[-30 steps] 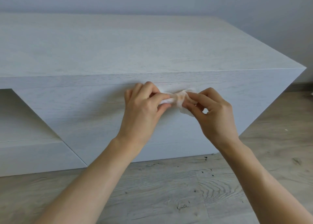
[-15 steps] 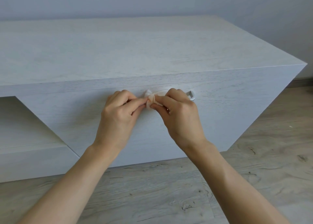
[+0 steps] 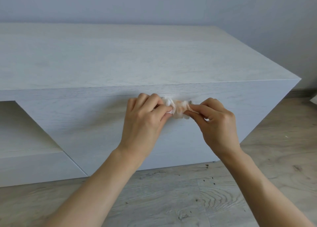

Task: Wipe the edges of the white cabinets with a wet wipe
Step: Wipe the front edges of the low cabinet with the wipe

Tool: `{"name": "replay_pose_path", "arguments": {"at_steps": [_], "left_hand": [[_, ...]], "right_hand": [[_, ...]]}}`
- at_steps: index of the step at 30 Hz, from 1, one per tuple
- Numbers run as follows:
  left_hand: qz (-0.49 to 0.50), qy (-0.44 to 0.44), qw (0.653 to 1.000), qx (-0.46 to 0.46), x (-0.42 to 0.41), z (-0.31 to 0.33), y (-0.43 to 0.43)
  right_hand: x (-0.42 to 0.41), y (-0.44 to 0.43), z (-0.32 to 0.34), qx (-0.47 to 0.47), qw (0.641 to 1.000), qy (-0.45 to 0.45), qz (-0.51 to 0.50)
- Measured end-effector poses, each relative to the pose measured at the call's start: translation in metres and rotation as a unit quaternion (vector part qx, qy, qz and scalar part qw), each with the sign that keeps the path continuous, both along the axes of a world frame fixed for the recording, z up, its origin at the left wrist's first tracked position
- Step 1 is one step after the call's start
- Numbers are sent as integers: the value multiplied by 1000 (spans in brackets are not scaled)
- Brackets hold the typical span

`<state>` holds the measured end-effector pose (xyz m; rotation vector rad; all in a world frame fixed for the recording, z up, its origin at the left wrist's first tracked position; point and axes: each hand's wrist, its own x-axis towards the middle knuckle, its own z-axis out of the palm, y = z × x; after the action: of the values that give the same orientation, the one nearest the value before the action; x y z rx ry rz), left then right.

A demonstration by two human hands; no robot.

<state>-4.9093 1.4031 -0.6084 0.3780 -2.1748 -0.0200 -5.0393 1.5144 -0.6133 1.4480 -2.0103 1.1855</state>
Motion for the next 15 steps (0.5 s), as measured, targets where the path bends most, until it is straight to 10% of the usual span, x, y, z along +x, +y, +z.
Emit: {"name": "replay_pose_path", "arguments": {"at_steps": [15], "left_hand": [[-92, 70, 967, 226, 17, 27, 3]], "right_hand": [[29, 4, 42, -27, 935, -344, 77]]}}
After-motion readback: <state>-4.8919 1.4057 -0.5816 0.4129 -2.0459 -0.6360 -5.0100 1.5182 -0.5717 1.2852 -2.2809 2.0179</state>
